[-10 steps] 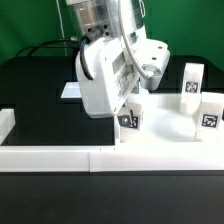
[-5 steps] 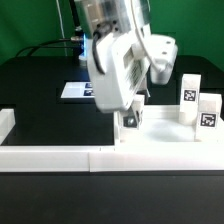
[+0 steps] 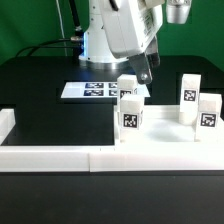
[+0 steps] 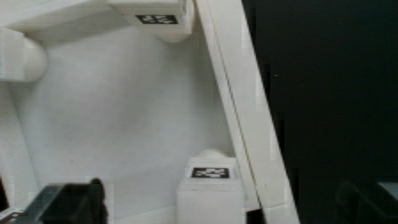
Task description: Assemble square table
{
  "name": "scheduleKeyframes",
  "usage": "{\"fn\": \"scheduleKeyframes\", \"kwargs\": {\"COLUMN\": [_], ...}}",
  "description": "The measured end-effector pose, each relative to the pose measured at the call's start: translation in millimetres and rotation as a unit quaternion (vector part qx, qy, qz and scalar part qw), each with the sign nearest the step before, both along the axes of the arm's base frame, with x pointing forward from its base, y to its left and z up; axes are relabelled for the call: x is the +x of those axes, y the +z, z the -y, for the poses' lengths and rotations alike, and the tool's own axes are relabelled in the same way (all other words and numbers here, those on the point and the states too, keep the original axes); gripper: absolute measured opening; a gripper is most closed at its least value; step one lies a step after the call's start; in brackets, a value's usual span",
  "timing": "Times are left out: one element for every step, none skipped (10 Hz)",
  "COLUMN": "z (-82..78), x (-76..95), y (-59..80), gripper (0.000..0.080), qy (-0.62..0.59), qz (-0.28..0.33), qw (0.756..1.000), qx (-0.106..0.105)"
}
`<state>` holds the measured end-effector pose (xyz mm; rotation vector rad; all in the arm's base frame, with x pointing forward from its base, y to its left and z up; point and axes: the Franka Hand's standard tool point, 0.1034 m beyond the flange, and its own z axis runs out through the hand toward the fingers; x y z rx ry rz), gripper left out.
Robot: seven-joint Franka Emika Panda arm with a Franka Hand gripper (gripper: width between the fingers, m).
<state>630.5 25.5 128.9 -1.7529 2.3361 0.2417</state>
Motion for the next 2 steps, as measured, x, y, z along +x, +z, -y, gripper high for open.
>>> {"fn": "scheduleKeyframes", "kwargs": {"z": [-0.2,-0.2], "x": [-0.1,-0.2], "y": [-0.4,-0.5], "gripper": [0.0648,0.0648], "qy": [0.0,0.0], "qz": [0.0,0.0], "qw": [1.0,1.0], "qx": [0.0,0.0]}}
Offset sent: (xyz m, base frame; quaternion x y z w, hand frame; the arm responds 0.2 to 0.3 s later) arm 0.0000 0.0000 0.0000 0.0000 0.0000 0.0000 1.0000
